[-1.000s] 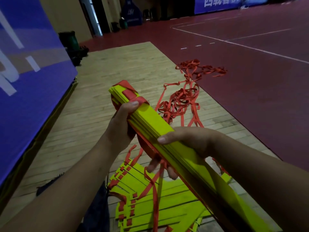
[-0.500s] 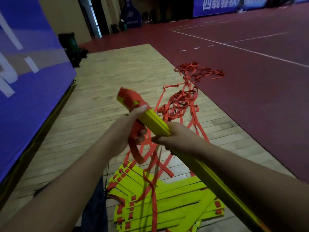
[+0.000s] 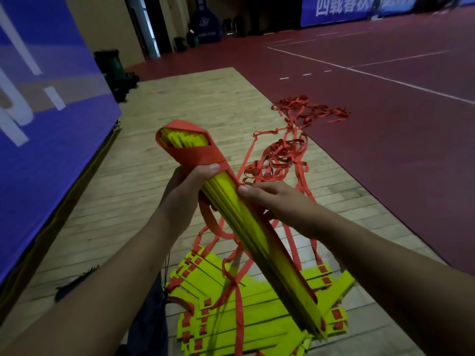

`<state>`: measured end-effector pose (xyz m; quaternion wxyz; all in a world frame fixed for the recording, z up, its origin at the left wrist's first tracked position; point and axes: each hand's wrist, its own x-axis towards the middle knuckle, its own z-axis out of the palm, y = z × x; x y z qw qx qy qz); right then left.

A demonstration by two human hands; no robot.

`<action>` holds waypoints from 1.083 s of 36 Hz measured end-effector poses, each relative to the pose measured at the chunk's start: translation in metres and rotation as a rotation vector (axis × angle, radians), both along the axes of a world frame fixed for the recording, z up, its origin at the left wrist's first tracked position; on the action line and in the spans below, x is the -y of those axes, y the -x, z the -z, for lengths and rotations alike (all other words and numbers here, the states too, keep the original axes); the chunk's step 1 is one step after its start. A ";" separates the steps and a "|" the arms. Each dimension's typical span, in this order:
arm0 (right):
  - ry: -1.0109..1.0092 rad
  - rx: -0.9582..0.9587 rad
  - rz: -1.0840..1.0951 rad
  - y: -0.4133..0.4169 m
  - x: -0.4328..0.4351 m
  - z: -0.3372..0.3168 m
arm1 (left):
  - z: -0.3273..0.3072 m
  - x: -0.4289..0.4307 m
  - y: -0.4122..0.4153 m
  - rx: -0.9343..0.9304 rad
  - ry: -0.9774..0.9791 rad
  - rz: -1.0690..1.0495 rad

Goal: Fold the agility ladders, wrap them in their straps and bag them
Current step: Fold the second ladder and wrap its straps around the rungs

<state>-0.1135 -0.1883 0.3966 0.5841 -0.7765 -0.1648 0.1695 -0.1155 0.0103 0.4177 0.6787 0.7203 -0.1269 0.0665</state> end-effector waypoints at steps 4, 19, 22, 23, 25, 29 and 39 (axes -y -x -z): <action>-0.272 -0.425 -0.178 0.002 -0.003 0.010 | -0.003 0.005 0.000 0.015 0.140 0.136; -0.340 -0.439 -0.249 0.007 -0.011 0.003 | -0.008 -0.026 -0.014 -0.210 -0.156 0.285; -0.231 -0.299 -0.088 0.006 -0.010 0.002 | -0.004 -0.033 -0.012 -0.316 -0.317 0.249; -0.172 -0.248 -0.045 0.006 -0.010 0.003 | -0.002 -0.032 -0.011 -0.337 -0.331 0.236; 0.005 -0.113 0.037 0.006 -0.016 0.005 | 0.002 -0.023 -0.008 -0.364 -0.286 0.207; 0.410 0.167 0.116 0.010 -0.034 0.018 | 0.010 0.011 0.002 -0.367 -0.180 -0.031; 0.090 0.023 -0.007 0.009 -0.026 0.001 | 0.009 0.005 -0.005 -0.230 0.137 -0.179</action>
